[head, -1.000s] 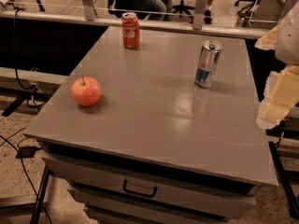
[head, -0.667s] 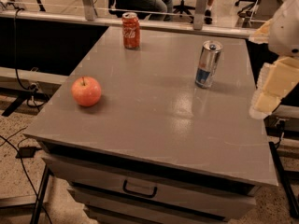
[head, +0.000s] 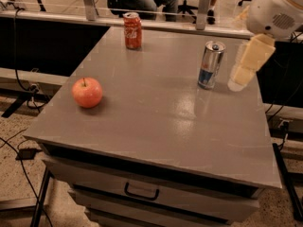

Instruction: Move redbull can near apple

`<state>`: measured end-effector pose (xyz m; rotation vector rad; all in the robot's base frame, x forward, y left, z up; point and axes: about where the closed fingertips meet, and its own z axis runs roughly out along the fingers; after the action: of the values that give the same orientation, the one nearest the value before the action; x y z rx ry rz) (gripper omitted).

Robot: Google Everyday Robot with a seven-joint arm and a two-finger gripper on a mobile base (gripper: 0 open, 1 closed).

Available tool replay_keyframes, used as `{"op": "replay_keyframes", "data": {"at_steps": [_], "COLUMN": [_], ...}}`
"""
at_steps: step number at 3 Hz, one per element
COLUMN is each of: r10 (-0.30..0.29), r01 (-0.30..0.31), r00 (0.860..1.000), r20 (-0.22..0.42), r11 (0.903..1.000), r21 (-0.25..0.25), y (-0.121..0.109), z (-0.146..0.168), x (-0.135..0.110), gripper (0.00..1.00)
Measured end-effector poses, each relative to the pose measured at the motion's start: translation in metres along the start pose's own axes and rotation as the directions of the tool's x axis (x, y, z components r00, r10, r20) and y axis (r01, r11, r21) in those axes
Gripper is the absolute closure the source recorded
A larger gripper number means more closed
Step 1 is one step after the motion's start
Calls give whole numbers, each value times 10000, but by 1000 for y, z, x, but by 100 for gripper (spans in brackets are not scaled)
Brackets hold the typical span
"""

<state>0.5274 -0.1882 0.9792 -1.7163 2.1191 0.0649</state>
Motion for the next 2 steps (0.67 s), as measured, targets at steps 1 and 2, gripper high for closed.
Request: {"op": "replay_keyframes", "data": {"at_steps": [1,2], "r10": [314,730], "r01": [-308,-721], "r00": [9980,9948], "r20": [550,716], "r11": [9995,9973], "r21": [-108,-146], "y": [-31,-57], "z": [22,43], "x": [-12,-12], "gripper": [0,0]}}
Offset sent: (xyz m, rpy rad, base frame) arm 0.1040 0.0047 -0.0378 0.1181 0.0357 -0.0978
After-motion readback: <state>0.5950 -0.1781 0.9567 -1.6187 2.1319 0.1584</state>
